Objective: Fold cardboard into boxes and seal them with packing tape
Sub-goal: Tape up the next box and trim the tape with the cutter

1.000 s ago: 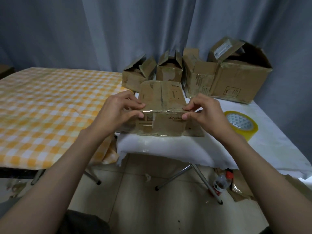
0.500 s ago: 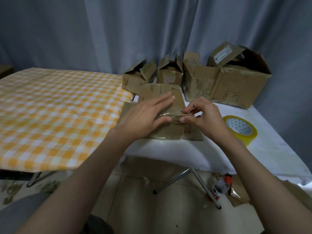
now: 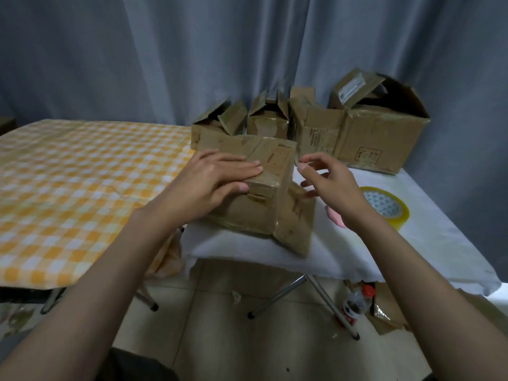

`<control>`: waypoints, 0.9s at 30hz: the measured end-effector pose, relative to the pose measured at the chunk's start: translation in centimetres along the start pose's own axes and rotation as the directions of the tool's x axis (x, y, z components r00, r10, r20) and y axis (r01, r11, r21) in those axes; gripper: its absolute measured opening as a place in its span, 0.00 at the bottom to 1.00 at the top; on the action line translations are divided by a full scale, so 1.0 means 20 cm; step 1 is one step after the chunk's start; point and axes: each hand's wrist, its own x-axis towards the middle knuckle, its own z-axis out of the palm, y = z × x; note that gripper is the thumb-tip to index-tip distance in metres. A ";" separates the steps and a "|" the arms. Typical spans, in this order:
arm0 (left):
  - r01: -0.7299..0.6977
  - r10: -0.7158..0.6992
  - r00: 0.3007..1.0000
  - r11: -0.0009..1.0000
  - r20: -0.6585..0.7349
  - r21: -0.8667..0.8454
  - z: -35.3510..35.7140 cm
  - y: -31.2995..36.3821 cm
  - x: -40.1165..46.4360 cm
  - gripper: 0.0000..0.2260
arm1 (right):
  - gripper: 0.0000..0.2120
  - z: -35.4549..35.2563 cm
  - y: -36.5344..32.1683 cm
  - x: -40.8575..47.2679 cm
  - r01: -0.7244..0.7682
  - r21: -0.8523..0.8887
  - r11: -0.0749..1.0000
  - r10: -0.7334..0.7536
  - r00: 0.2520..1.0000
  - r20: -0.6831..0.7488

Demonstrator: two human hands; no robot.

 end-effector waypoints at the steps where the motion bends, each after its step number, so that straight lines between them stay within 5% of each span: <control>1: 0.007 -0.008 1.000 0.999 -0.006 -0.036 -0.02 -0.01 -0.03 0.18 | 0.09 0.00 -0.01 0.02 0.007 -0.038 0.999 -0.007 1.000 -0.019; 6: 0.103 -0.105 0.994 0.983 -0.010 -0.155 -0.09 0.01 -0.11 0.17 | 0.14 0.07 -0.03 0.16 0.017 -0.155 0.988 -0.027 0.998 -0.062; 8: 0.190 -0.215 0.967 0.966 -0.138 -0.178 -0.11 0.03 -0.13 0.15 | 0.18 0.11 -0.04 0.21 -0.009 -0.157 0.988 0.003 0.999 -0.041; 10: 0.370 -0.383 0.882 0.924 -0.275 -0.099 -0.13 0.02 -0.14 0.25 | 0.21 0.16 -0.03 0.26 -0.045 -0.159 0.986 0.044 0.999 -0.014; 12: 0.600 -0.583 0.788 0.799 -0.196 0.033 -0.15 0.03 -0.16 0.39 | 0.23 0.21 -0.02 0.29 -0.090 -0.185 0.979 0.093 0.996 0.008; 15: 0.749 -0.749 0.662 0.662 0.010 0.020 -0.10 0.06 -0.18 0.44 | 0.19 0.25 -0.01 0.32 -0.144 -0.200 0.969 0.146 0.989 -0.003; 21: 0.793 -0.780 0.609 0.604 -0.144 0.081 -0.13 0.08 -0.10 0.36 | 0.09 0.18 -0.07 0.29 -0.112 -0.059 0.992 0.107 0.991 -0.078; 27: 0.756 -0.729 0.617 0.653 -0.296 -0.033 -0.15 0.08 -0.04 0.24 | 0.12 0.04 -0.17 0.18 -0.046 0.054 0.997 0.053 0.990 -0.129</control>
